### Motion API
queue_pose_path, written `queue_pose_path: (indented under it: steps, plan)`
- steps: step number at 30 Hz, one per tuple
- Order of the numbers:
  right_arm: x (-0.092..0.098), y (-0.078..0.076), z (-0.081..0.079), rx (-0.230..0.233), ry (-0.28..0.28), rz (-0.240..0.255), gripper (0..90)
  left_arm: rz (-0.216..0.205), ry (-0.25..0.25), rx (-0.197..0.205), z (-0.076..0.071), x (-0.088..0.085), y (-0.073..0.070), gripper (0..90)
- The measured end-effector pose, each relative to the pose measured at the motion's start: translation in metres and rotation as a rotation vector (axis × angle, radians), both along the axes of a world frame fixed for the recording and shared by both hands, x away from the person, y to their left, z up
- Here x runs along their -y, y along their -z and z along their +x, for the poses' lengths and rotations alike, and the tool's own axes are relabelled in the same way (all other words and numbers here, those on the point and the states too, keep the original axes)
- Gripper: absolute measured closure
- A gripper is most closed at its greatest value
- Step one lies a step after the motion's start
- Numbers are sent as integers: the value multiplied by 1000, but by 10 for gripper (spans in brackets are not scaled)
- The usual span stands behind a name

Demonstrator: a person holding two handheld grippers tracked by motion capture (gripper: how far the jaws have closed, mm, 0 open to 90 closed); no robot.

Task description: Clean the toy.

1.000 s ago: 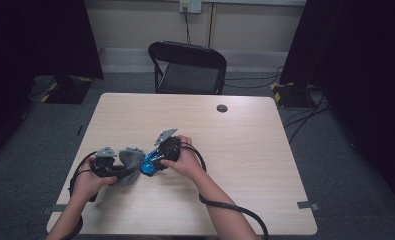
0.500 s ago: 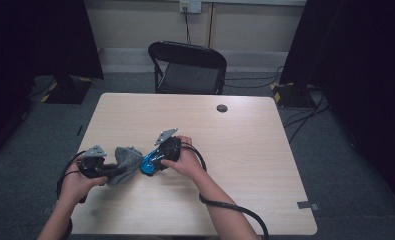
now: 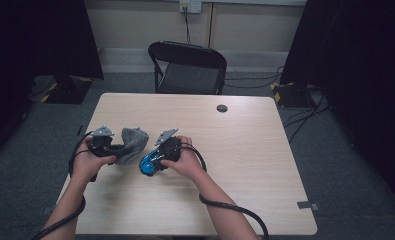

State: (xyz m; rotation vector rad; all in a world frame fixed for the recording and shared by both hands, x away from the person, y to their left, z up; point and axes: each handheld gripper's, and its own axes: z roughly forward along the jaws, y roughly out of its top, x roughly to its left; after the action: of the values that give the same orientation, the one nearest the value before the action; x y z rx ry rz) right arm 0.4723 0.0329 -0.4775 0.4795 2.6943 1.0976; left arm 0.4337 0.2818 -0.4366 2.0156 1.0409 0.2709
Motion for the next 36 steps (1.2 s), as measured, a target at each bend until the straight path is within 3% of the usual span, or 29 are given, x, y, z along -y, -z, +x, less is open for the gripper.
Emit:
queue_pose_path:
  steps: [8, 12, 19, 23, 30, 36]
  plan:
    - [0, 0, 1, -2, -3, -2, 202, 0, -7, 23, 25, 17, 2, 784]
    - [0, 0, 1, -3, -5, -2, 202, 7, -7, 15, 39, 26, 9, 784]
    - [0, -1, 2, -7, -5, -7, 202, 62, -12, 0, 64, 40, 27, 784]
    - [1, -1, 2, -7, -8, -3, 204, 98, 19, 11, 75, 53, 34, 784]
    - [2, 0, 3, -7, -11, 3, 206, 93, 38, 5, 82, 77, 48, 775]
    - [2, 0, 3, -7, -10, 3, 206, 93, 37, 9, 84, 83, 53, 748]
